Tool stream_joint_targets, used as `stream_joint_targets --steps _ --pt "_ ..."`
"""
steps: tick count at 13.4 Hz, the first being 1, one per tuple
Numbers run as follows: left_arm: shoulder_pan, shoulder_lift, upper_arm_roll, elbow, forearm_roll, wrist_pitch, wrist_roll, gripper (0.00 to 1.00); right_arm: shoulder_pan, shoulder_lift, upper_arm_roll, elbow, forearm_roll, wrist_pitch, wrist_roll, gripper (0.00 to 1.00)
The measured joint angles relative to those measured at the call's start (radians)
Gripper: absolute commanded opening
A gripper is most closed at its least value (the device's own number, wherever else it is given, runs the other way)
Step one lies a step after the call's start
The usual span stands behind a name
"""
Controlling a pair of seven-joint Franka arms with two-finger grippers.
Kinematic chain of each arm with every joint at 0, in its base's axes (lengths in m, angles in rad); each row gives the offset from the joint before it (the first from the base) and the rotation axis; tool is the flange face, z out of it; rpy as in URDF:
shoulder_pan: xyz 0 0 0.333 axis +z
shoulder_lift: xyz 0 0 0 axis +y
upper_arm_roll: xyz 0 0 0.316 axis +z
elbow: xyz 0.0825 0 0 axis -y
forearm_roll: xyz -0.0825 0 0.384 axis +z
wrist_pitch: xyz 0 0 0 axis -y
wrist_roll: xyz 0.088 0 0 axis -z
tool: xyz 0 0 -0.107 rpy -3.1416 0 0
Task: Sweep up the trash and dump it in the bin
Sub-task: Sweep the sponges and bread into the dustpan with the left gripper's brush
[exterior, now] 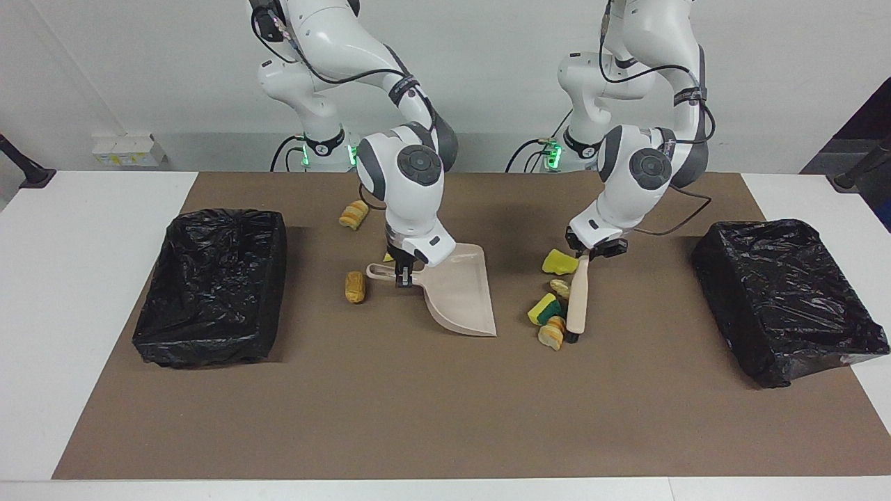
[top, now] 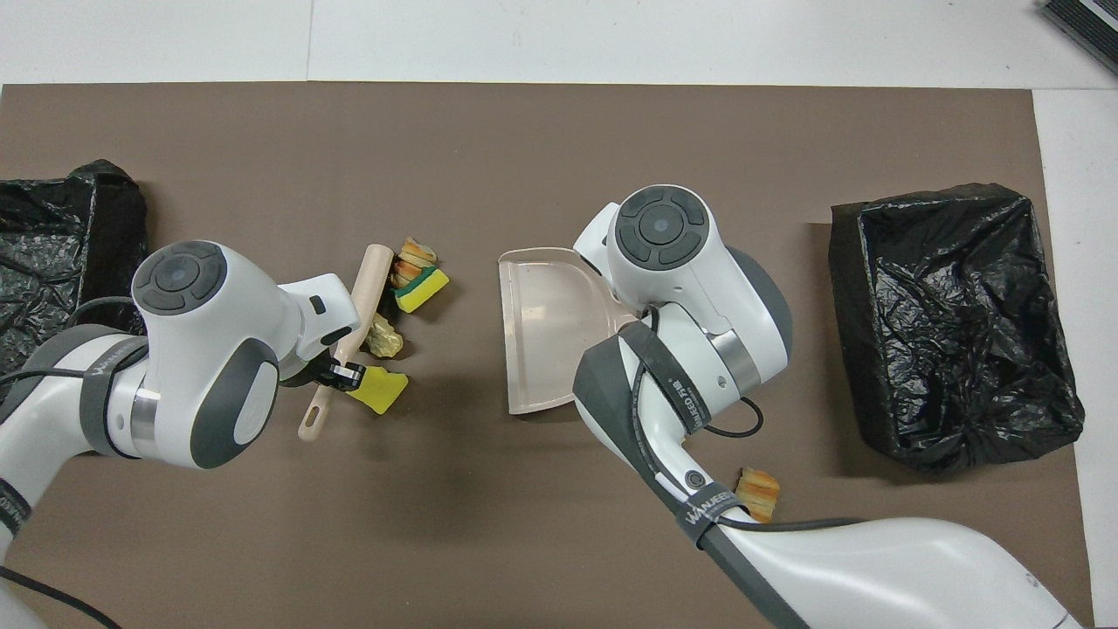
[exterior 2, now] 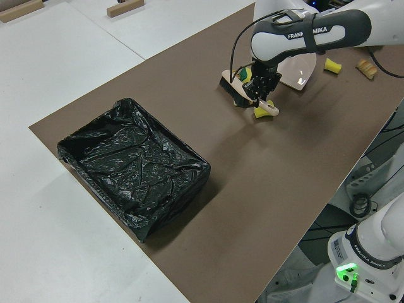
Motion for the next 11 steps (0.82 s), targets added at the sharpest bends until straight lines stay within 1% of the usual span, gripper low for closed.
stream_joint_targets --steps 3,8,11 --pt "-0.075 -0.015 -0.001 -0.017 -0.013 0.001 -0.069 0.00 0.000 0.001 0.000 0.000 -0.001 0.000 -0.001 0.00" --pt "-0.249 -0.025 -0.005 -0.026 -0.072 0.035 -0.108 0.00 0.000 0.002 0.000 0.000 -0.001 0.000 -0.001 0.00" --pt "-0.341 -0.033 -0.005 -0.023 -0.082 0.051 -0.151 0.00 -0.001 0.002 0.000 0.000 -0.001 0.000 -0.001 0.00"
